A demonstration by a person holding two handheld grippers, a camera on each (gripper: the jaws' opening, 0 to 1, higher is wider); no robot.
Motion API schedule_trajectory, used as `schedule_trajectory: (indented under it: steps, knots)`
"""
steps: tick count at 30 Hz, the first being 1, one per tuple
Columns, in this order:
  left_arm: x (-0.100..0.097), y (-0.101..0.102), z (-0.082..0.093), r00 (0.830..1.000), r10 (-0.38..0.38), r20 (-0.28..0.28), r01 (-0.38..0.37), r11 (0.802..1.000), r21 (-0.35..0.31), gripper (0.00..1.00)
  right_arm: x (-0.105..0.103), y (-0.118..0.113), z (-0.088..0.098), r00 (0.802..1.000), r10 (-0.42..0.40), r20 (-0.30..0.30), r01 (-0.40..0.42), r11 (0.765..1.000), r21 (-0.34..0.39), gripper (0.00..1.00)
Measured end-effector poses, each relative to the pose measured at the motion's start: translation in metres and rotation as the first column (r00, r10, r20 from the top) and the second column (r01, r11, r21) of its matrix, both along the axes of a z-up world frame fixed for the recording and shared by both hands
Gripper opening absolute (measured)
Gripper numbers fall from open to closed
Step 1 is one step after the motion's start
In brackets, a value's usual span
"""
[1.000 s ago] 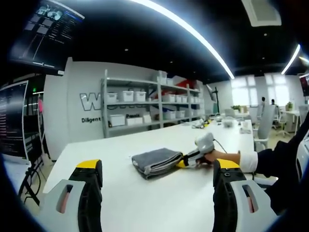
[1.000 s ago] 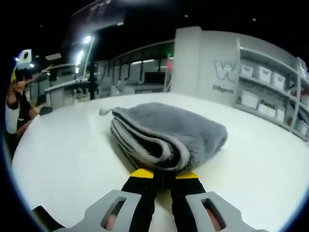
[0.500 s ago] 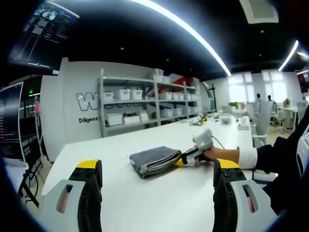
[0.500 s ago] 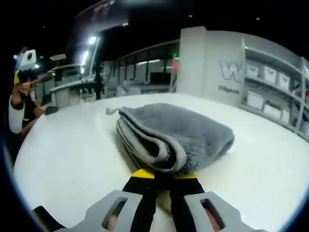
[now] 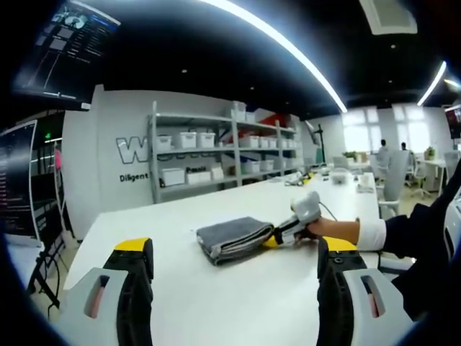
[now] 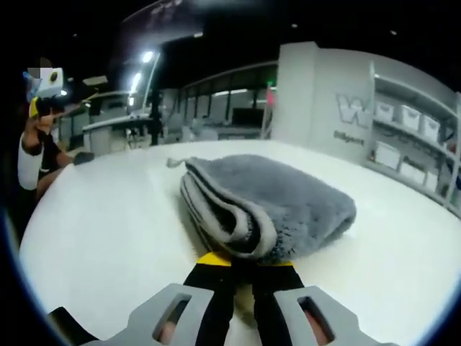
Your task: Open the folded towel by lifting each exposed corner and separating the folded layers until the towel lies flat within the target outline without major curled edges
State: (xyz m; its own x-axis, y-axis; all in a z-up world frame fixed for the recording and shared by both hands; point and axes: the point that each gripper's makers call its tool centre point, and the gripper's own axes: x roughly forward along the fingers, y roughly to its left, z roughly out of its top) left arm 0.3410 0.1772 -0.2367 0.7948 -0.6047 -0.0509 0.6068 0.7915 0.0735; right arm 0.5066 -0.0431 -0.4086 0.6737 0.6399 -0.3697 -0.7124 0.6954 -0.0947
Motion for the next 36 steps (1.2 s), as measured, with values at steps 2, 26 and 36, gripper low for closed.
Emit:
schedule_trajectory:
  steps: [2, 26, 36]
  knots:
    - [0.0, 0.0, 0.0, 1.0, 0.0, 0.001, 0.0, 1.0, 0.0, 0.93, -0.001, 0.001, 0.0, 1.0, 0.007, 0.002, -0.007, 1.0, -0.003, 0.01]
    - [0.001, 0.002, -0.004, 1.0, 0.002, -0.001, -0.002, 1.0, 0.03, 0.92, -0.014, 0.017, 0.0, 0.993, 0.116, 0.02, -0.116, 0.993, -0.027, 0.01]
    - [0.001, 0.005, -0.005, 1.0, 0.004, 0.001, -0.004, 0.999, 0.04, 0.92, -0.02, 0.022, 0.0, 0.989, 0.148, 0.016, -0.148, 0.989, -0.017, 0.01]
